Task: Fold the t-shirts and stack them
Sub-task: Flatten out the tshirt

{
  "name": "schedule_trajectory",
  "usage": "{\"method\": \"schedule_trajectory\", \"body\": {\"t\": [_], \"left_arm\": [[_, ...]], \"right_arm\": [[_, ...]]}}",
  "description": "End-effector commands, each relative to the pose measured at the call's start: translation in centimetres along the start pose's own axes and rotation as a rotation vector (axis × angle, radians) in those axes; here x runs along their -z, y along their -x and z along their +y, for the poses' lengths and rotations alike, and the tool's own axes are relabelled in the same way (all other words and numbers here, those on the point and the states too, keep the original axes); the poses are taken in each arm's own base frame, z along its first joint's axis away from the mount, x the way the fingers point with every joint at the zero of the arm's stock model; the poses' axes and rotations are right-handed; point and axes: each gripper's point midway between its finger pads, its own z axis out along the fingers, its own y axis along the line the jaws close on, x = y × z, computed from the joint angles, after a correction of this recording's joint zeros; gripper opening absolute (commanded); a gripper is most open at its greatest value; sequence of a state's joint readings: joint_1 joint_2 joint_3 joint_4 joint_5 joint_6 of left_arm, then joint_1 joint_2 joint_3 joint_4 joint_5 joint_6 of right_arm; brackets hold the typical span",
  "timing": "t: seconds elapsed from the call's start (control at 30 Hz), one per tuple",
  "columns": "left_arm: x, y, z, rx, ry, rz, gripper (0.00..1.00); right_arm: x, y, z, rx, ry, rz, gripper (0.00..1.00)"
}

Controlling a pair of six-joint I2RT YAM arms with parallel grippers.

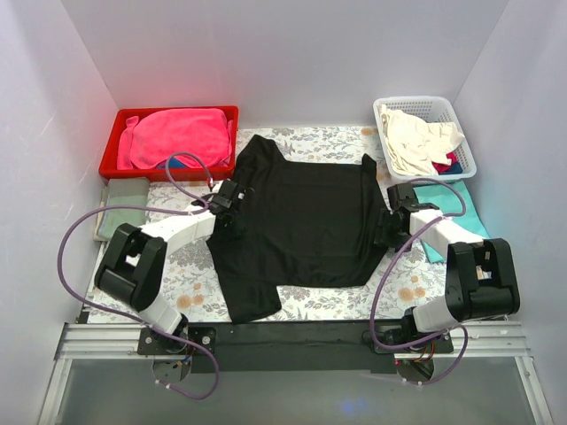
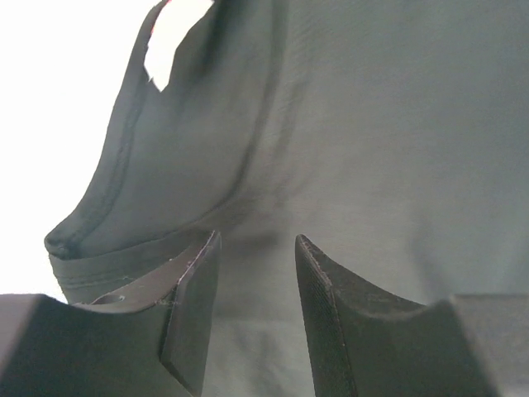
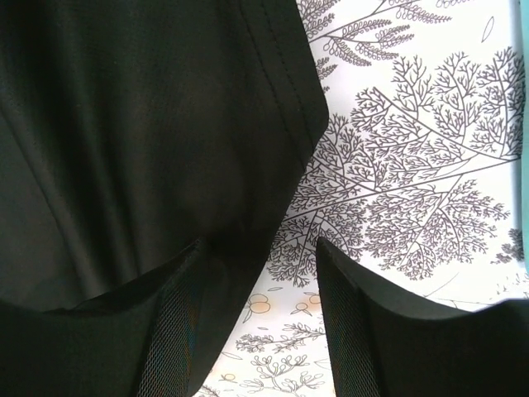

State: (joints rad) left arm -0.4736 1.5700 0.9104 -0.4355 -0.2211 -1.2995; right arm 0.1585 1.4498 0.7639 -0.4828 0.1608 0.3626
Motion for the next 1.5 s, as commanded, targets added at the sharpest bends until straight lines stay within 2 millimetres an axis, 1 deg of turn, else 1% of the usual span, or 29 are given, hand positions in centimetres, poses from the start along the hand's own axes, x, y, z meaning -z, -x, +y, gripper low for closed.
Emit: {"method": "schedule_trajectory", "body": {"t": [0.0,0.03,0.1,0.2,0.23,0.3,0.43,0.57,0.6,0.63,0.73,0.8,0.83,0.87,0.9,0.93,0.97,1.0,1.03,1.1,1.13,1.17,1.2,1.27,1.3,1.37,1.4,1.43,1.47], "left_arm": [[-1.2,-2.1,2.2,-0.008,0.129,0.082,0.38],[-1.4,-2.4,2.3,-0.009,0.139,0.096,0.38],[-1.8,-2.8,2.4,-0.005,0.152,0.111,0.37],[-2.2,-2.6,2.4,-0.004,0.171,0.114,0.37],[-2.2,-2.3,2.3,-0.005,0.176,0.112,0.37],[-2.3,-2.0,2.4,-0.011,0.187,0.107,0.37],[-2.3,-1.8,3.0,-0.015,0.237,0.111,0.37],[-1.7,-0.9,4.0,0.0,0.302,0.084,0.37],[-1.5,-0.3,4.2,0.009,0.312,0.062,0.37],[-1.3,-0.1,4.3,0.017,0.315,0.057,0.37],[-1.0,1.4,4.2,0.046,0.299,0.019,0.37],[-1.0,2.0,3.8,0.044,0.277,0.009,0.37],[-0.9,2.7,3.0,0.051,0.25,-0.002,0.37],[-0.8,3.1,2.5,0.052,0.228,-0.009,0.37],[-0.7,3.6,1.9,0.039,0.202,-0.018,0.38],[-0.2,5.2,0.5,0.047,0.139,-0.06,0.38],[0.2,5.7,-0.5,0.047,0.096,-0.065,0.39],[0.7,6.5,-1.2,0.044,0.067,-0.085,0.4],[1.6,8.1,-2.3,0.047,0.022,-0.125,0.4],[3.1,9.8,-3.7,0.048,-0.037,-0.163,0.41],[3.6,10.4,-4.1,0.031,-0.058,-0.175,0.41],[4.8,11.5,-5.1,0.032,-0.098,-0.2,0.41],[5.2,11.8,-5.5,0.031,-0.121,-0.2,0.41],[5.8,12.0,-6.2,0.02,-0.156,-0.2,0.41],[6.3,12.1,-6.5,0.02,-0.176,-0.199,0.41],[6.5,11.9,-6.6,0.02,-0.188,-0.193,0.42],[6.4,11.6,-6.5,0.02,-0.19,-0.186,0.42],[6.4,11.4,-6.4,0.018,-0.189,-0.182,0.42],[6.4,11.2,-6.4,0.016,-0.19,-0.179,0.42]], "right_arm": [[0.4,0.6,-0.9,0.033,-0.089,0.006,0.59],[0.5,0.8,-1.0,0.038,-0.105,0.007,0.59],[0.6,0.2,-1.9,0.05,-0.163,0.032,0.59],[1.5,-0.6,-3.6,0.045,-0.254,0.069,0.58],[1.9,-1.2,-4.2,0.053,-0.28,0.09,0.57],[2.7,-1.5,-5.5,0.047,-0.343,0.077,0.57],[3.6,-1.6,-5.4,0.009,-0.338,0.076,0.57],[3.8,-3.2,-6.2,0.006,-0.379,0.14,0.56],[3.8,-3.8,-6.2,0.006,-0.374,0.155,0.56],[3.9,-4.0,-6.2,0.003,-0.373,0.157,0.55],[4.2,-3.5,-5.5,-0.022,-0.321,0.115,0.55],[4.4,-3.0,-4.4,-0.023,-0.253,0.087,0.55],[4.2,-2.7,-3.9,-0.028,-0.225,0.067,0.55],[4.2,-2.8,-3.1,-0.024,-0.178,0.065,0.55],[4.0,-2.8,-2.8,-0.027,-0.158,0.065,0.56],[3.8,-2.7,-2.3,-0.031,-0.134,0.056,0.55],[3.7,-2.9,-2.0,-0.032,-0.115,0.056,0.55],[3.6,-3.2,-1.4,-0.04,-0.083,0.062,0.55],[3.5,-2.9,-1.0,-0.056,-0.058,0.048,0.55],[3.7,-3.4,-0.1,-0.067,-0.003,0.045,0.55],[3.6,-3.1,0.5,-0.077,0.027,0.023,0.55],[3.7,-3.2,0.8,-0.082,0.054,0.013,0.55],[3.4,-3.8,1.2,-0.084,0.081,0.027,0.55],[3.1,-3.9,2.2,-0.101,0.137,0.025,0.55],[2.7,-4.5,2.3,-0.104,0.148,0.041,0.54],[2.0,-4.9,2.6,-0.119,0.158,0.059,0.52],[1.6,-5.4,2.5,-0.12,0.152,0.074,0.5],[1.4,-5.4,2.5,-0.119,0.152,0.072,0.5],[1.1,-5.8,2.5,-0.114,0.146,0.089,0.49]]}}
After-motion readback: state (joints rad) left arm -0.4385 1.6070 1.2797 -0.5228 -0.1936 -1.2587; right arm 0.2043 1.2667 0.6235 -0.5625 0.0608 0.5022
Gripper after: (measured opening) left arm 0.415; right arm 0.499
